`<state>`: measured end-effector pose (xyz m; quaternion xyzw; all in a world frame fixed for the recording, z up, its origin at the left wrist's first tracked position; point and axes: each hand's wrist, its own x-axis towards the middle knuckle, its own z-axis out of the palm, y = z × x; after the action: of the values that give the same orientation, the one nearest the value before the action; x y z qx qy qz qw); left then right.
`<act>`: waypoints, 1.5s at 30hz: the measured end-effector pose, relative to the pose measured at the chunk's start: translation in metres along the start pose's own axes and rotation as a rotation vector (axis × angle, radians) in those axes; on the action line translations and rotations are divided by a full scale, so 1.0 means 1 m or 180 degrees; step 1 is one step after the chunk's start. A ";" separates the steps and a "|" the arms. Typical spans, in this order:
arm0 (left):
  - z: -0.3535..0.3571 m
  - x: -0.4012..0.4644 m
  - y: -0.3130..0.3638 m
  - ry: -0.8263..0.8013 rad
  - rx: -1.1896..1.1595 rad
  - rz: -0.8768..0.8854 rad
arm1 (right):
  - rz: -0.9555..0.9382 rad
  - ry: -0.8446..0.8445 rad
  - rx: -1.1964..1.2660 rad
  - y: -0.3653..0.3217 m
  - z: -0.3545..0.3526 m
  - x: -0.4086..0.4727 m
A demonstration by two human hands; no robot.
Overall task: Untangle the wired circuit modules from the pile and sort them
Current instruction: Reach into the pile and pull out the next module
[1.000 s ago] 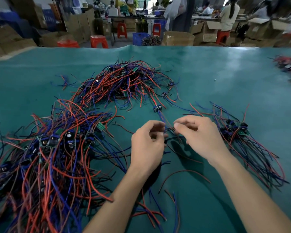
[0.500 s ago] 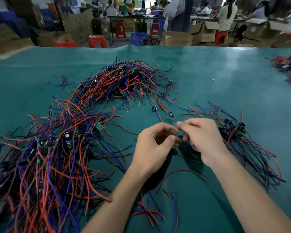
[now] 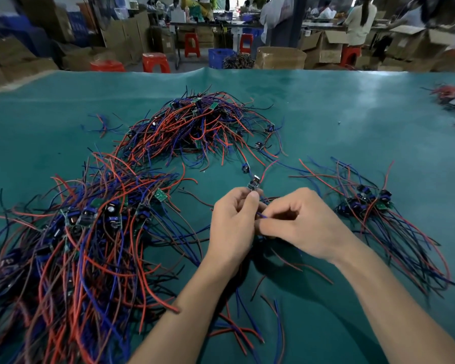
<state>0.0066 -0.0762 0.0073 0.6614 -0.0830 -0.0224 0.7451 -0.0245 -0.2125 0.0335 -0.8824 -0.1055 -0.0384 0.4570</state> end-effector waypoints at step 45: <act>0.002 -0.004 -0.001 -0.0539 0.0355 0.0318 | 0.0628 0.1130 0.1250 0.009 -0.001 0.010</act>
<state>0.0022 -0.0774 0.0060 0.6925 -0.1797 -0.0364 0.6977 -0.0129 -0.2169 0.0282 -0.7623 0.0571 -0.1266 0.6321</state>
